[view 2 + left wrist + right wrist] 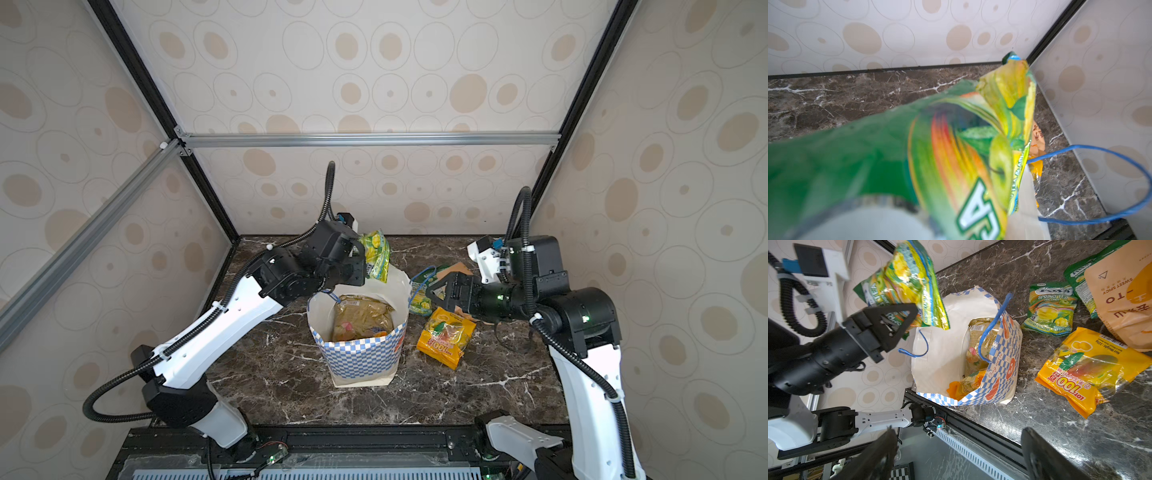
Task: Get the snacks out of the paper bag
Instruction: 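Lift the green Fox's bag up out of the paper bag with the left gripper, then lower the green Fox's bag onto the table beside the paper bag and release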
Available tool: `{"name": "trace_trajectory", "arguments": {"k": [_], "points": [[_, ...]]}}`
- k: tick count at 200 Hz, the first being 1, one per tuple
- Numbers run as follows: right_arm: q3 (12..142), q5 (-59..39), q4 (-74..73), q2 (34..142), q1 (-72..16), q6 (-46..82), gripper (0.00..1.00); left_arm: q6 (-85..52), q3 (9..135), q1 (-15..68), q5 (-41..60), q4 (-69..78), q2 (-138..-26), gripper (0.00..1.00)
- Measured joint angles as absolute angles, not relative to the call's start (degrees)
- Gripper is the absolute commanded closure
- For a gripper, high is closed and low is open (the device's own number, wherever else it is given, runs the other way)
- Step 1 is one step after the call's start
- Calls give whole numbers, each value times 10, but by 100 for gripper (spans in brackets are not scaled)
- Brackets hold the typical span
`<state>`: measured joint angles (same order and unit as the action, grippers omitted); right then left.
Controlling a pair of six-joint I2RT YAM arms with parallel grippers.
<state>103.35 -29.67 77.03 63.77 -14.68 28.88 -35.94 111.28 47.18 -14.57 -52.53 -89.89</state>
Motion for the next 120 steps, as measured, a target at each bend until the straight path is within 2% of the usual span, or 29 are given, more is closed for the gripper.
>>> {"name": "trace_trajectory", "arguments": {"k": [20,50,93,120], "points": [[1032,-295,768,634,-147,291,4,-364,1114,422,-146,-524,-861,100],[1024,-293,766,628,-147,294,4,-364,1060,296,-143,-509,-795,100],[1012,-286,762,618,-147,295,4,-364,813,106,-79,-462,-702,100],[1000,-285,758,608,-147,295,4,-376,644,64,-22,-404,-687,100]]}}
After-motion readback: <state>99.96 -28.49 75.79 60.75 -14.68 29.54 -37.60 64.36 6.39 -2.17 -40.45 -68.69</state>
